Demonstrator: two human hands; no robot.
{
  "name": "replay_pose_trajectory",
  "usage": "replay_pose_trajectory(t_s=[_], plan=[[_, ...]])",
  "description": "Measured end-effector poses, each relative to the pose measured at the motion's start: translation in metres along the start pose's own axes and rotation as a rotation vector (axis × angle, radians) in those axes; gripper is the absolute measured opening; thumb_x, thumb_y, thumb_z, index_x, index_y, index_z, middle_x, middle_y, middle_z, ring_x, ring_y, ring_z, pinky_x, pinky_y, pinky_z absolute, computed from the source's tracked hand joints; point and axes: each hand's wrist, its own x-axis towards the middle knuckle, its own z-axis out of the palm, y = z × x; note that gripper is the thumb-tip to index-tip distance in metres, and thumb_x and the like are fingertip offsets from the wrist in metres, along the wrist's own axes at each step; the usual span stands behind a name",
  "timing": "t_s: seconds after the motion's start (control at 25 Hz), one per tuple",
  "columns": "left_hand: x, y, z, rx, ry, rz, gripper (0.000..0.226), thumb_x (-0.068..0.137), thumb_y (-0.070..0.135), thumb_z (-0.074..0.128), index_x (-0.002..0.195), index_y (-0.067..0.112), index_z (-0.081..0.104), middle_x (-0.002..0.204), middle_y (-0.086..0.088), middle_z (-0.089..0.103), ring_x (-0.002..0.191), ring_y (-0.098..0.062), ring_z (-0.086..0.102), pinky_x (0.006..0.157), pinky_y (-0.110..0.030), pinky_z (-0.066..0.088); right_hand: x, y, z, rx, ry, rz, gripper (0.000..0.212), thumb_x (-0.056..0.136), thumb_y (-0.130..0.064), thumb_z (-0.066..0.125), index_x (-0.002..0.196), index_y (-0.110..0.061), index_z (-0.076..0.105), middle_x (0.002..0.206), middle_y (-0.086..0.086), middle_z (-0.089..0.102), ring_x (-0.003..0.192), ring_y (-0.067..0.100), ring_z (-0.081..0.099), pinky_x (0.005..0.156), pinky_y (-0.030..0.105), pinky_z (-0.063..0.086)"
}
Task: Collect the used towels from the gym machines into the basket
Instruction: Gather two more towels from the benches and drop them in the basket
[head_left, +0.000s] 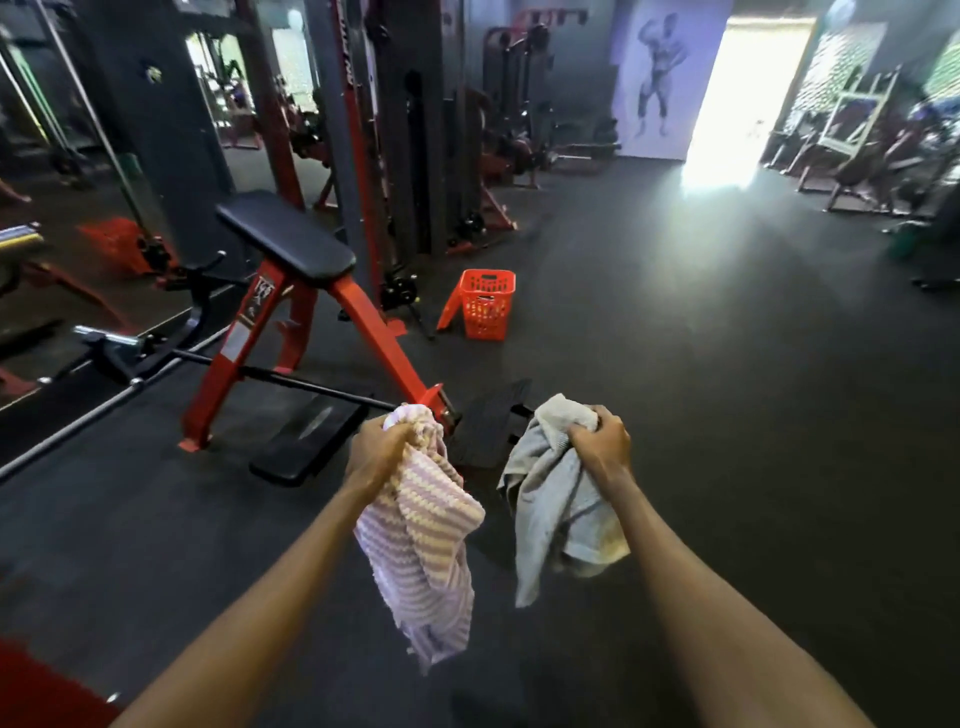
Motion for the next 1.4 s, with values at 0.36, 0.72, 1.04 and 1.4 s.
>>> replay_pose_trajectory(t_s=[0.36,0.72,1.04,1.4], plan=[[0.11,0.062,0.123,-0.091,-0.129,0.044,0.024,0.055,0.029,0.056,0.07,0.013,0.068,0.074,-0.001,0.065,0.072,-0.019,0.056,0.072,-0.037,0.047,0.118,0.033,-0.055,0.028,0.153,0.088,0.043,0.066,-0.035,0.057,0.104,-0.02,0.07,0.105,0.01,0.069,0.096,0.028,0.066,0.082,0.033,0.051],[0.27,0.111,0.222,-0.092,-0.248,0.023,0.024,0.058,0.029,0.058,0.072,0.016,0.072,0.081,-0.001,0.072,0.08,-0.021,0.062,0.081,-0.041,0.051,0.262,0.032,-0.064,0.021,0.237,0.122,0.029,0.074,-0.025,0.06,0.102,-0.024,0.068,0.103,0.005,0.069,0.093,0.024,0.064,0.078,0.03,0.047],[0.382,0.165,0.311,-0.08,-0.25,0.018,0.013,0.081,0.024,0.058,0.079,0.019,0.07,0.08,0.006,0.067,0.077,-0.012,0.058,0.067,-0.03,0.039,0.4,0.048,-0.051,0.053,0.248,0.12,0.028,0.081,-0.008,0.062,0.108,-0.01,0.068,0.098,0.004,0.069,0.088,0.02,0.061,0.074,0.025,0.041],[0.527,0.236,0.448,-0.162,-0.116,-0.13,0.039,0.079,0.029,0.058,0.112,0.013,0.073,0.105,-0.004,0.071,0.094,-0.022,0.062,0.077,-0.031,0.042,0.638,0.081,-0.075,0.037,0.16,0.118,0.028,0.077,-0.016,0.062,0.104,-0.017,0.069,0.1,0.003,0.072,0.093,0.023,0.066,0.076,0.028,0.046]])
